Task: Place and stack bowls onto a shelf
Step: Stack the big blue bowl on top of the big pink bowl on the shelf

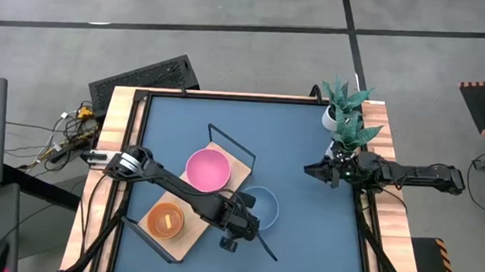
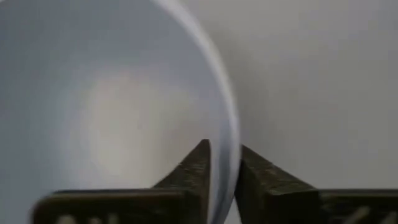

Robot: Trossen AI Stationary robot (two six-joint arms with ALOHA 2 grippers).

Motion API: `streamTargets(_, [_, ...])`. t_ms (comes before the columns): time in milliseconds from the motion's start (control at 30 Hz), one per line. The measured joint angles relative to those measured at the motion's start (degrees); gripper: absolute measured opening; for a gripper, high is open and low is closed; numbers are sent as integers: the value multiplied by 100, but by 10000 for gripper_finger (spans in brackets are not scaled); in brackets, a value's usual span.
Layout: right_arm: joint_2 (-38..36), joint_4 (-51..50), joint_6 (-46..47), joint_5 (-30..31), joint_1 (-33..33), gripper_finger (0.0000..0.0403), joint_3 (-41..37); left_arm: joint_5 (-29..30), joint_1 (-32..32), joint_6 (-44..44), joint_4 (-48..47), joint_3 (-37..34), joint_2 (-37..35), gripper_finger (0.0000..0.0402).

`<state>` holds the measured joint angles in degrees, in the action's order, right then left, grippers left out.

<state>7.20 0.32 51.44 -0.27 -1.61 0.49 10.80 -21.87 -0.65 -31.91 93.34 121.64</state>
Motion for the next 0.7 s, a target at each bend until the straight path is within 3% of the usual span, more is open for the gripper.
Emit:
streamTargets(100, [0, 2, 63, 2, 9, 189, 0, -13, 0, -4, -109, 104, 0, 8])
streamTargets(333, [0, 2, 122, 2, 9, 189, 0, -169, -2, -467, -200, 786, 0, 1])
streamTargets(533, [2, 2, 260, 9, 9, 189, 0, 66, -2, -1462, -607, 1486, -4, 0])
streamTargets(700, [0, 2, 271, 17, 9, 189, 0, 588, -2, -2485, -1235, 2159, -4, 0])
